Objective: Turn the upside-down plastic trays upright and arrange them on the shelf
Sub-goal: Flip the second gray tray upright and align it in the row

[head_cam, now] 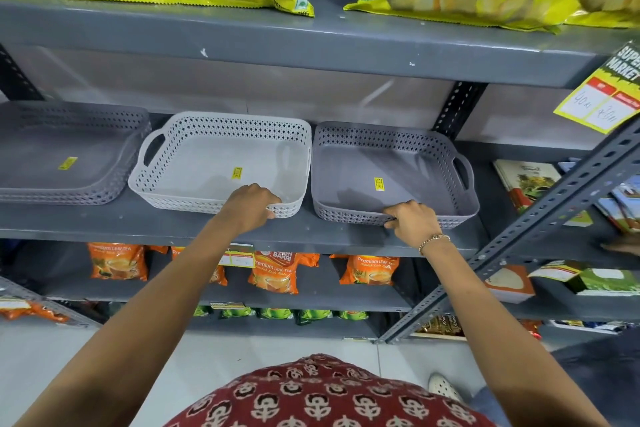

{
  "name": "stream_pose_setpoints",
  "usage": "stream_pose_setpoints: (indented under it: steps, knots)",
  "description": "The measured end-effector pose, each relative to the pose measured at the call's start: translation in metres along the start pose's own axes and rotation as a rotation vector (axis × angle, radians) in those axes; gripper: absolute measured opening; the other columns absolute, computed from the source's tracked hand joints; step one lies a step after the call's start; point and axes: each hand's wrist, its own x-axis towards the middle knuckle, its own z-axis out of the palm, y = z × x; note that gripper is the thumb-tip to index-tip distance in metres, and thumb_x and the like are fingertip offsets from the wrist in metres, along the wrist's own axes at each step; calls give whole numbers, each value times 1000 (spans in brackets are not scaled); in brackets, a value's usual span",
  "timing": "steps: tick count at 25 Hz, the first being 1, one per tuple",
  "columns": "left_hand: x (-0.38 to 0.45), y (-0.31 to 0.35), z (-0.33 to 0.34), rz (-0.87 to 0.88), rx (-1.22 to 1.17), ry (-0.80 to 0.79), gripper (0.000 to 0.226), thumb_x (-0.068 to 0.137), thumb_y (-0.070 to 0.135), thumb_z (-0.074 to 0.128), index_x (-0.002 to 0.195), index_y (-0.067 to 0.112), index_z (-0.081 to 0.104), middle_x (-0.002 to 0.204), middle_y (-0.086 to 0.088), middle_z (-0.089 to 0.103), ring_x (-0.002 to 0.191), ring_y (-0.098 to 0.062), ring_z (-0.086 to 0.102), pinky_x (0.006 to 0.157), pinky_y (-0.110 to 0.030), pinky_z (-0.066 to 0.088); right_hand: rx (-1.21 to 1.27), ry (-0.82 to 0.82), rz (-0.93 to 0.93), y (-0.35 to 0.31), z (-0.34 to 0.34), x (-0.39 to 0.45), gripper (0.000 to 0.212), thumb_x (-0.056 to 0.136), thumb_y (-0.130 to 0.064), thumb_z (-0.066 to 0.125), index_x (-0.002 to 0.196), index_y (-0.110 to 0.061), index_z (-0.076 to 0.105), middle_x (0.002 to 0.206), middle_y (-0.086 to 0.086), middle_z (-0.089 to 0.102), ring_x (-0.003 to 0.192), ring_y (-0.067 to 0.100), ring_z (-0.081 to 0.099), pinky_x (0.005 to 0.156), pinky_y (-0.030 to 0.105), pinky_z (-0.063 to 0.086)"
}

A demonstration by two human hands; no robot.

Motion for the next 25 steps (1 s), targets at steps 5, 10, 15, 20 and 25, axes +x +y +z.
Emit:
stream_pose_setpoints:
  steps: [5,10,15,20,25]
  knots:
    - [-1,2,2,4,4,9,34,91,15,58,123,22,63,118,-15,66,111,-32,56,92,-38,47,-12,-3,0,1,1,-2,26,92,-21,55,115,-23,64,112,15,69,110,34,61,88,40,52]
    - [-1,1,4,5,-13,16,33,90,15,59,121,23,64,116,-15,67,109,-32,58,90,-38,48,-15,-8,-3,1,0,-1,25,91,-22,55,115,-22,63,111,15,69,110,34,60,88,41,52]
    - [-1,2,4,-9,-21,21,34,91,14,58,123,22,64,119,-16,65,113,-33,55,92,-38,47,-19,0,-13,1,-1,-2,27,92,-22,55,118,-22,62,113,15,69,111,34,60,89,41,52]
    - [-3,1,4,-12,-21,21,33,90,15,59,122,21,64,119,-17,65,112,-34,56,92,-39,47,-14,-11,-8,1,-1,-3,32,92,-22,55,124,-24,58,116,15,67,112,34,59,91,41,52]
    - [-5,2,3,-21,-72,-8,36,89,19,63,125,20,61,122,-16,64,113,-33,56,91,-39,48,16,-44,-31,1,-5,-5,30,90,-22,57,120,-19,60,116,17,66,113,35,58,91,43,51]
